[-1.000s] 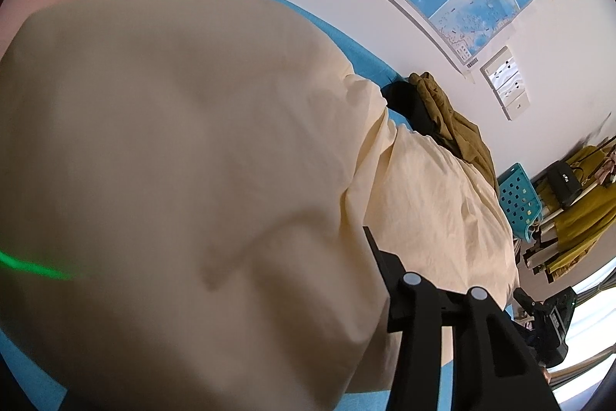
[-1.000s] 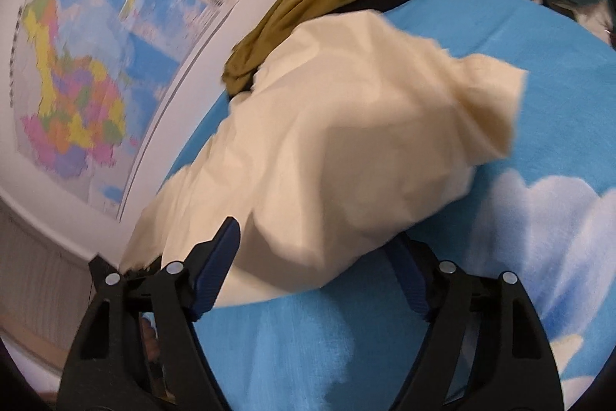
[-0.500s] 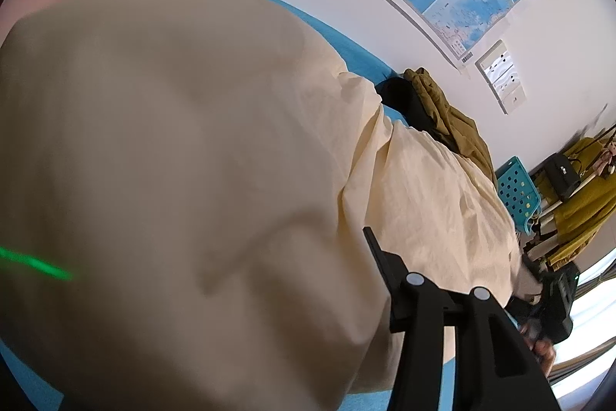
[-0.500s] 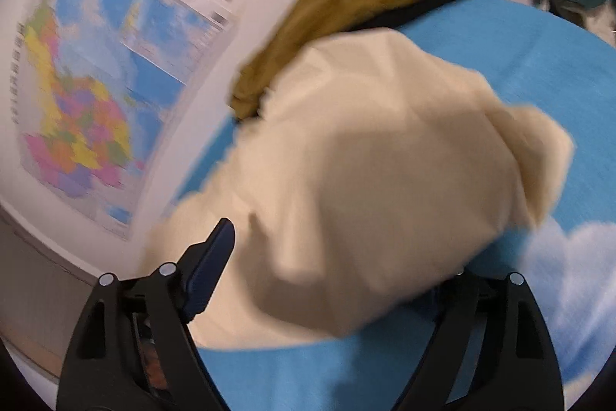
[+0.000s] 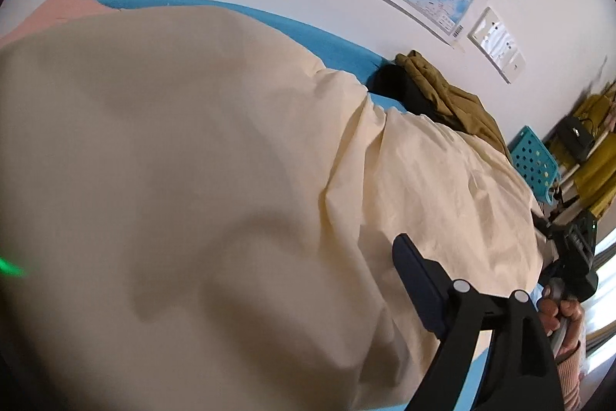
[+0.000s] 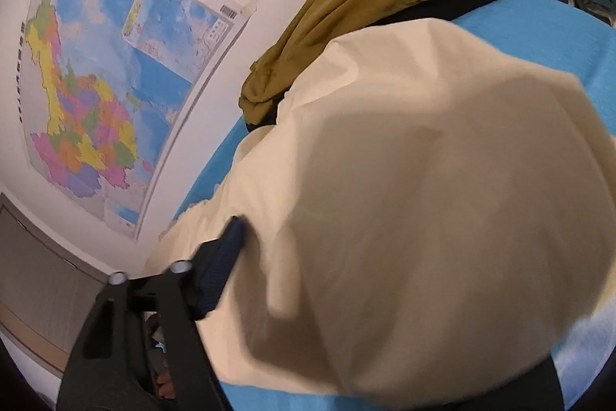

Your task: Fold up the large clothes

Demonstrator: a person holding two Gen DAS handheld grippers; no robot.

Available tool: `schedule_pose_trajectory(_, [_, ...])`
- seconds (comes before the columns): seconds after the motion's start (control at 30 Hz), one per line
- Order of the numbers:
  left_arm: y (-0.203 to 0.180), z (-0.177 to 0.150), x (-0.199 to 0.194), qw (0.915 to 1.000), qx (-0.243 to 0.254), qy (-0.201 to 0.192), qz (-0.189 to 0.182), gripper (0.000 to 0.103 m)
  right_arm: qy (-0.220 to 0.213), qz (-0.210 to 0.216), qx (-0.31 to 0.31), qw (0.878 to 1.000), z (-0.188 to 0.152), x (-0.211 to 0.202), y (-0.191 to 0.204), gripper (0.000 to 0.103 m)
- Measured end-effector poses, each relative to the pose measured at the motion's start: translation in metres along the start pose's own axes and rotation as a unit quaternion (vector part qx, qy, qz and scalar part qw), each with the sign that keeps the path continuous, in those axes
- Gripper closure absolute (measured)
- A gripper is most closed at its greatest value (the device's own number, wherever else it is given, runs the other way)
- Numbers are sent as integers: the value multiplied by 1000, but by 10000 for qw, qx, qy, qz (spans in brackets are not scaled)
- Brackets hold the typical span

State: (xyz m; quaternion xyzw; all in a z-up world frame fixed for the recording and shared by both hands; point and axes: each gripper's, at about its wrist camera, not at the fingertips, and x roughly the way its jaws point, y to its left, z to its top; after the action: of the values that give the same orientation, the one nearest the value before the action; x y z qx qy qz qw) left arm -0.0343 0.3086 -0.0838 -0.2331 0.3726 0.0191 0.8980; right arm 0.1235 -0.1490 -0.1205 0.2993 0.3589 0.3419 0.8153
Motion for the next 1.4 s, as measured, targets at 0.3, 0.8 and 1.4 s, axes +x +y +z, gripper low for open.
schedule_pose_trajectory(0.3, [-14,6,-36,9992,-93,-335,-195,78,-234,-45,-1183,9927,8,-26,49,85])
schedule_pose_trajectory(0.8, [5,-8,-14,9999,-86,58,80,36,542,66,-396,9977,-3,-3,1,49])
schedule_pose_trajectory(1.4, [-17,-2,-24,9988,214,-145,411,71,615,68,-650,9960,-3,-8,16,69])
